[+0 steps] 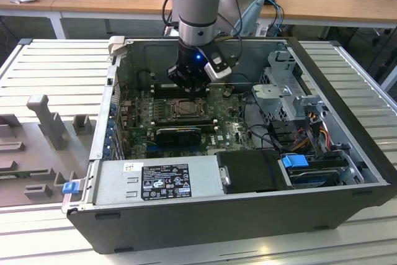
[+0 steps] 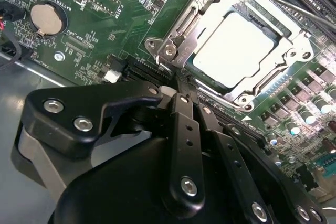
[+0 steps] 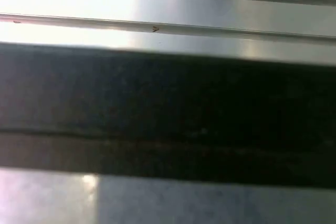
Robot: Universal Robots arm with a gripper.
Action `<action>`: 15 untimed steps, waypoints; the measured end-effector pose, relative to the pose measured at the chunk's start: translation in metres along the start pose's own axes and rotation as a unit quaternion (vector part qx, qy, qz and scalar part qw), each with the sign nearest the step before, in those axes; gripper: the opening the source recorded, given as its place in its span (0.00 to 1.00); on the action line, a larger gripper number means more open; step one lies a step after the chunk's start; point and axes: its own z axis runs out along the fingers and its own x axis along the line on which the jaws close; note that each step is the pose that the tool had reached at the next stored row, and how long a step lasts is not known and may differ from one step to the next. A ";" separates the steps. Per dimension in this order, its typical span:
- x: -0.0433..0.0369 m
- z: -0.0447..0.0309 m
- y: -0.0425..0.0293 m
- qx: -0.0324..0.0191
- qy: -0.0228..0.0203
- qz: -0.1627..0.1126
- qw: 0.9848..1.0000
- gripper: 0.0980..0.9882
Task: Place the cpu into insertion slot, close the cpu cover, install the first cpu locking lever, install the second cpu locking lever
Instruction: 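Install the first cpu locking lever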
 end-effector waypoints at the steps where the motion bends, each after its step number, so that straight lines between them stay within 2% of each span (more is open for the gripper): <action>1: -0.0002 0.0007 0.0000 0.000 0.000 0.000 1.000 0.01; 6: -0.0004 -0.0009 0.0001 -0.001 0.000 0.000 1.000 0.01; 10: -0.0005 -0.0179 0.0012 0.000 0.000 0.000 1.000 0.01; 15: -0.0003 -0.0181 -0.0010 0.000 0.000 0.000 1.000 0.01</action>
